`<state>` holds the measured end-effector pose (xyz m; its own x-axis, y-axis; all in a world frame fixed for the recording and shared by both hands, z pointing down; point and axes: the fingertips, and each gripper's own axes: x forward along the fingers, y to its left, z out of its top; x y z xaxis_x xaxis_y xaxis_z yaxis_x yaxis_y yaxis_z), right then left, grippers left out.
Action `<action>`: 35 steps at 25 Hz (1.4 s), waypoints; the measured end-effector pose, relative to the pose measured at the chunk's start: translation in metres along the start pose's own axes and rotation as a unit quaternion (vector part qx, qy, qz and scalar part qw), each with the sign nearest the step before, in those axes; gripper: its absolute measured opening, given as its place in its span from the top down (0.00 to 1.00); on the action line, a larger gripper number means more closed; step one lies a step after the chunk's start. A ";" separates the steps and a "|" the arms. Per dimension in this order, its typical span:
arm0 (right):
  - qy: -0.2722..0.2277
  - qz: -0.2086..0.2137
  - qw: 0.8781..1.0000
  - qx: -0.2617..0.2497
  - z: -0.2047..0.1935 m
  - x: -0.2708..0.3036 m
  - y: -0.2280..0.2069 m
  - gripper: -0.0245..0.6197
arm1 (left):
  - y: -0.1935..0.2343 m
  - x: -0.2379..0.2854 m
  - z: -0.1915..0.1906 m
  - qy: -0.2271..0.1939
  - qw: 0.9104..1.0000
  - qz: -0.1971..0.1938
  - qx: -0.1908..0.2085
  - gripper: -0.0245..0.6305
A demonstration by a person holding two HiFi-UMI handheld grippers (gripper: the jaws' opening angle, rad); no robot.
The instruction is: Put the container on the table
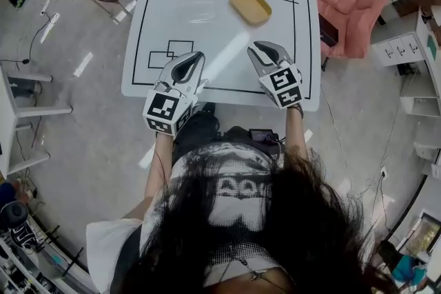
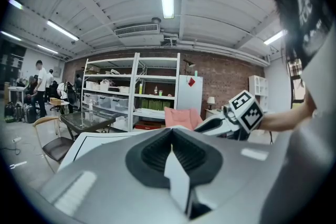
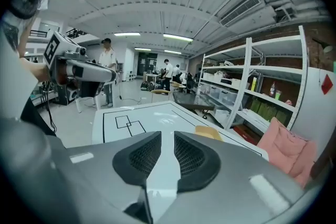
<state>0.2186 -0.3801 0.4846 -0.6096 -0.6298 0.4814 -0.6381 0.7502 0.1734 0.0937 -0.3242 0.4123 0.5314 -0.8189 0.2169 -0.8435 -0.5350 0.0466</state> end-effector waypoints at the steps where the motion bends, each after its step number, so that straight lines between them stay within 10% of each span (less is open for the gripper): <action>1: -0.009 0.001 1.000 -0.001 0.002 -0.011 0.005 0.84 | -0.007 -0.004 0.000 0.000 1.000 0.004 0.001 0.96; 19: -0.084 0.036 0.996 0.003 -0.039 -0.172 0.090 0.89 | -0.158 -0.085 -0.018 -0.003 0.999 0.042 0.014 0.96; 35: -0.101 0.074 0.992 0.017 -0.039 -0.188 0.136 0.95 | -0.178 -0.122 -0.028 0.006 0.998 0.056 0.011 0.96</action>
<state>0.2647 -0.1519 0.4512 -0.7778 -0.5426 0.3173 -0.5473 0.8328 0.0826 0.1770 -0.1233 0.4049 0.4328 -0.8715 0.2305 -0.8956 -0.4449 -0.0006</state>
